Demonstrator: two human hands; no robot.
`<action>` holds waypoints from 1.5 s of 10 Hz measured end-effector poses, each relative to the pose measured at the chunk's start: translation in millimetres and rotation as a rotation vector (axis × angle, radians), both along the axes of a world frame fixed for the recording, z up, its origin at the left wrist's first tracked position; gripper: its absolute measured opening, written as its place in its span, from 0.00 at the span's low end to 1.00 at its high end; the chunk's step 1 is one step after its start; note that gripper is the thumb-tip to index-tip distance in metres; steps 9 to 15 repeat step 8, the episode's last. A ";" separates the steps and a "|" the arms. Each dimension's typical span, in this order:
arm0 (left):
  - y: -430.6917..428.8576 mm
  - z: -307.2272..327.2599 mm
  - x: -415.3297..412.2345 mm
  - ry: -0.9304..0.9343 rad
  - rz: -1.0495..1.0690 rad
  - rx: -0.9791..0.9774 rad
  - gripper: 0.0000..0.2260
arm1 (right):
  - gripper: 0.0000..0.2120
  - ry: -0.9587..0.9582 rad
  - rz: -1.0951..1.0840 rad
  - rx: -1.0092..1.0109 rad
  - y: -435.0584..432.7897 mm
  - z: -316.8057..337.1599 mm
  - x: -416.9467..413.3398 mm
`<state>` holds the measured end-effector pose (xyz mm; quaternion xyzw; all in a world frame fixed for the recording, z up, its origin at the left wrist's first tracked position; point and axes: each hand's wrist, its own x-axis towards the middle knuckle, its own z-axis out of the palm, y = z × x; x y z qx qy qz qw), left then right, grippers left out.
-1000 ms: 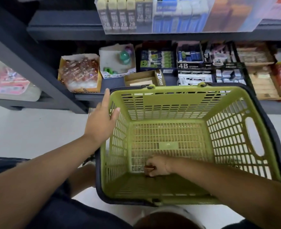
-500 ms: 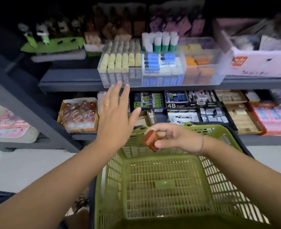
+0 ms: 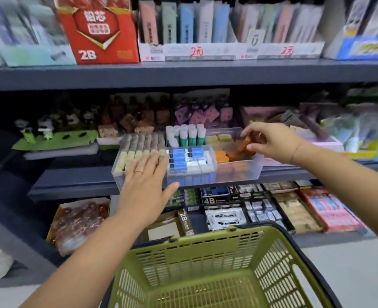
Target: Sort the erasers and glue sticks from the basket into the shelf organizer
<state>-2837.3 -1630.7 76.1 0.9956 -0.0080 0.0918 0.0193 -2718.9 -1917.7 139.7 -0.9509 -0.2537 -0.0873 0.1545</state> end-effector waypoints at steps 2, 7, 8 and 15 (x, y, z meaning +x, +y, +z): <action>-0.3 1.0 -2.1 -0.008 -0.007 -0.025 0.31 | 0.07 0.115 -0.020 -0.129 15.2 -10.5 3.1; -2.4 0.2 -2.1 -0.017 0.018 -0.013 0.31 | 0.15 0.126 -0.072 -0.260 24.0 -15.1 -7.8; -2.5 -0.7 -2.5 -0.009 0.010 -0.019 0.32 | 0.14 0.153 -0.082 -0.200 22.8 -18.7 -11.4; -2.5 -0.7 -2.5 -0.009 0.010 -0.019 0.32 | 0.14 0.153 -0.082 -0.200 22.8 -18.7 -11.4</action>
